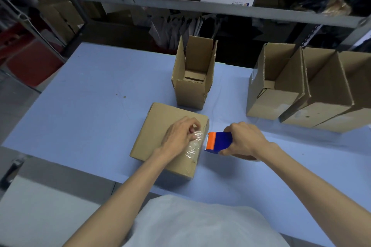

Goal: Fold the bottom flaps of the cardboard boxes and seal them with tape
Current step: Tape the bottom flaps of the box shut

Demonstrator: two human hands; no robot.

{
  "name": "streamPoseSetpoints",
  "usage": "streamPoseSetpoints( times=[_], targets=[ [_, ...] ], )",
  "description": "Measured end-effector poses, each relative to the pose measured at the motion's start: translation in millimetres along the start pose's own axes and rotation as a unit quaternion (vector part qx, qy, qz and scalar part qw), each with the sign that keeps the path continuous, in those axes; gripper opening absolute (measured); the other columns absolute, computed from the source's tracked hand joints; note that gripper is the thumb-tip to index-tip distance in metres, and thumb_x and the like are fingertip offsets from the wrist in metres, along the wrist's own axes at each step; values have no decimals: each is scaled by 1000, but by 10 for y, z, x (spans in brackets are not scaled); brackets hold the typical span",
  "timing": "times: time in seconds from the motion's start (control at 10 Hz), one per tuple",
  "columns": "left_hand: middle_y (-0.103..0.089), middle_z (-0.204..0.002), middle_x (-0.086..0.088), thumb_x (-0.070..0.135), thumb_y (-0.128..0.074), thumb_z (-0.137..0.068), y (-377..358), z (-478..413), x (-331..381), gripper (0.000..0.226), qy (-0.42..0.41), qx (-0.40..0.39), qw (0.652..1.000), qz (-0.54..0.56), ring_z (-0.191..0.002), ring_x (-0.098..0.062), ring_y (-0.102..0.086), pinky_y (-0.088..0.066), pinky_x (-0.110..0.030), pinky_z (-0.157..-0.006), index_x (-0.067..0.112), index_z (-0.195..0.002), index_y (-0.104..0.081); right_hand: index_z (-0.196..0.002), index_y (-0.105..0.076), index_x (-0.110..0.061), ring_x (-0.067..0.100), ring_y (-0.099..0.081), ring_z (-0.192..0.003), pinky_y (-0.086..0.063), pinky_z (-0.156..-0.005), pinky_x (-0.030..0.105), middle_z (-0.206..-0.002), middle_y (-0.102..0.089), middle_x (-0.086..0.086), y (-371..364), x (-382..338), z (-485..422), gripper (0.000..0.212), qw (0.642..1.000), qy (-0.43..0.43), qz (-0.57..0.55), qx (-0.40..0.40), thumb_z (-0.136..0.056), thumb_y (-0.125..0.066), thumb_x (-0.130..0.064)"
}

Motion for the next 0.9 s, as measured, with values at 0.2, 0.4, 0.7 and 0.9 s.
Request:
streamPoseSetpoints(
  times=[0.2, 0.4, 0.7, 0.9],
  targets=[
    [-57, -87, 6, 4, -69, -82, -48, -24, -116, 27, -10, 8, 1000, 11, -78, -6, -53, -47, -27, -75, 26, -99, -68, -85, -50, -20, 25, -62, -79, -32, -58, 26, -95, -64, 3, -86, -301, -134, 32, 995, -5, 102, -10, -72, -70, -41],
    [-43, -87, 10, 26, -55, -89, -138, -37, -54, 17, -103, -47, 985, -129, -82, -18, -44, -35, -29, -61, 34, -83, -42, -88, -49, -20, 25, -61, -76, -30, -54, 28, -88, -65, 3, -139, -89, 45, 44, 996, -66, 33, 45, -67, -69, -52],
    [-34, -107, -2, 20, -46, -96, -96, -37, 35, 26, -186, -130, 921, -317, -101, -23, -39, -30, -32, -59, 33, -117, -57, -148, -12, 2, 33, -47, -102, -34, -77, 34, -119, -47, 22, -570, -5, 193, 69, 972, -206, -48, 102, -87, -42, 8],
    [-25, -95, 2, 14, -50, -96, -34, -72, 90, 39, -195, -171, 914, -312, -96, -22, -38, -29, -33, -63, 34, -129, -58, -129, -46, -17, 29, -54, -111, -44, -93, 42, -121, -56, 9, -814, 11, 178, 51, 921, -200, -280, 180, -96, -31, -53]
  ],
)
Point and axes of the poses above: each hand's wrist, its own z-axis away from the middle knuckle, its own y-axis out of the back of the hand, x = y × z, the point moved 1 cm from there along -z, towards the middle knuckle
